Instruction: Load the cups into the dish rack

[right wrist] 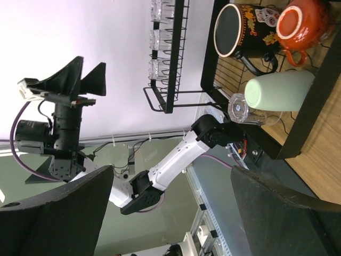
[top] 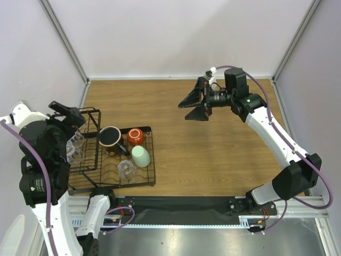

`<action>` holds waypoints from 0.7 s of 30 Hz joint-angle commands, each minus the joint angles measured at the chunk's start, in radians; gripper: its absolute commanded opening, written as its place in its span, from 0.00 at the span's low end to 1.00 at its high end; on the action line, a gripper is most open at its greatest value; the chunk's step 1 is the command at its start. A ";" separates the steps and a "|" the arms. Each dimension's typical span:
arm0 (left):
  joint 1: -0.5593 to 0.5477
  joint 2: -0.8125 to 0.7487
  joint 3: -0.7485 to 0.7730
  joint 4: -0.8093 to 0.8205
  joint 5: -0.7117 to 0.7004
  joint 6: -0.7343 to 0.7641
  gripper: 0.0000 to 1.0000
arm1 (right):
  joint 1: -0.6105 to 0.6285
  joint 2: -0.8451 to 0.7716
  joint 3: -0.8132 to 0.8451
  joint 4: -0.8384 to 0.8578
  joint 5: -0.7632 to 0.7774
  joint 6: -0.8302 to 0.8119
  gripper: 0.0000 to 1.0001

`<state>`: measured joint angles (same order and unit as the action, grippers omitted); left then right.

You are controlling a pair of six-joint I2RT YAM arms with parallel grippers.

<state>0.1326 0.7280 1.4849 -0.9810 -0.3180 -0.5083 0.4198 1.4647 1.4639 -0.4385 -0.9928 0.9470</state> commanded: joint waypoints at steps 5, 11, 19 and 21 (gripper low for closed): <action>0.002 0.014 -0.052 0.111 0.422 -0.117 1.00 | -0.021 -0.064 -0.014 -0.150 0.063 -0.118 1.00; -0.082 0.027 -0.066 0.143 0.435 -0.101 1.00 | -0.016 -0.128 -0.102 -0.250 0.186 -0.209 1.00; -0.569 0.120 -0.087 0.217 0.145 -0.176 1.00 | -0.004 -0.191 -0.206 -0.338 0.327 -0.281 1.00; -0.683 0.148 -0.098 0.225 0.077 -0.199 1.00 | 0.000 -0.223 -0.226 -0.351 0.374 -0.312 1.00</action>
<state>-0.4110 0.8352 1.4017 -0.8162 -0.1009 -0.6514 0.4118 1.3010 1.2579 -0.7403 -0.7174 0.7063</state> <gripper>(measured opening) 0.996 0.994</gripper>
